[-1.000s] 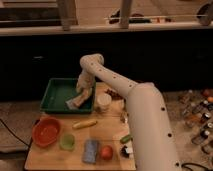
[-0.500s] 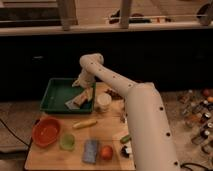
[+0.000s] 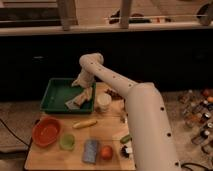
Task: Place eraser in tray
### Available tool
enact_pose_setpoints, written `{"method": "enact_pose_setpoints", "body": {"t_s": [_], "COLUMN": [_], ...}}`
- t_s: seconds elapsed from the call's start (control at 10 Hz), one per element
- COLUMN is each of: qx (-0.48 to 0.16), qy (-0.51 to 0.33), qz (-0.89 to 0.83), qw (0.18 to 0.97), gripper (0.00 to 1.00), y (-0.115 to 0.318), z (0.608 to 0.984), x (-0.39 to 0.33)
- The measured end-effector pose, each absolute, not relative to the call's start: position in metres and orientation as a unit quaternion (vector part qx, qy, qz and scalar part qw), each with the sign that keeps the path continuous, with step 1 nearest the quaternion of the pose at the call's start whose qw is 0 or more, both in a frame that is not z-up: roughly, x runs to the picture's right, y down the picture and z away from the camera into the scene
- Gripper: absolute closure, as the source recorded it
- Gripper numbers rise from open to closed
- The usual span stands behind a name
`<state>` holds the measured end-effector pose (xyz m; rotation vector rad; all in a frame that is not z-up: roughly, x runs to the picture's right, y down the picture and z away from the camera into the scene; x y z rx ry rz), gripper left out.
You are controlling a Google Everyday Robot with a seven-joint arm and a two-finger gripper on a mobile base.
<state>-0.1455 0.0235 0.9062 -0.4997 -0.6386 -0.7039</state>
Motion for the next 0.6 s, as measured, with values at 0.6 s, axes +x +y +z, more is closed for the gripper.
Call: {"method": "enact_pose_setpoints", "body": {"t_s": [0.6], "qx": [-0.226], "qy": [-0.301], "qz": [-0.347], "qw": [0.859], "gripper": [0.20], "y": [0.0198], "z": [0.9036], "x": [-0.1453]}}
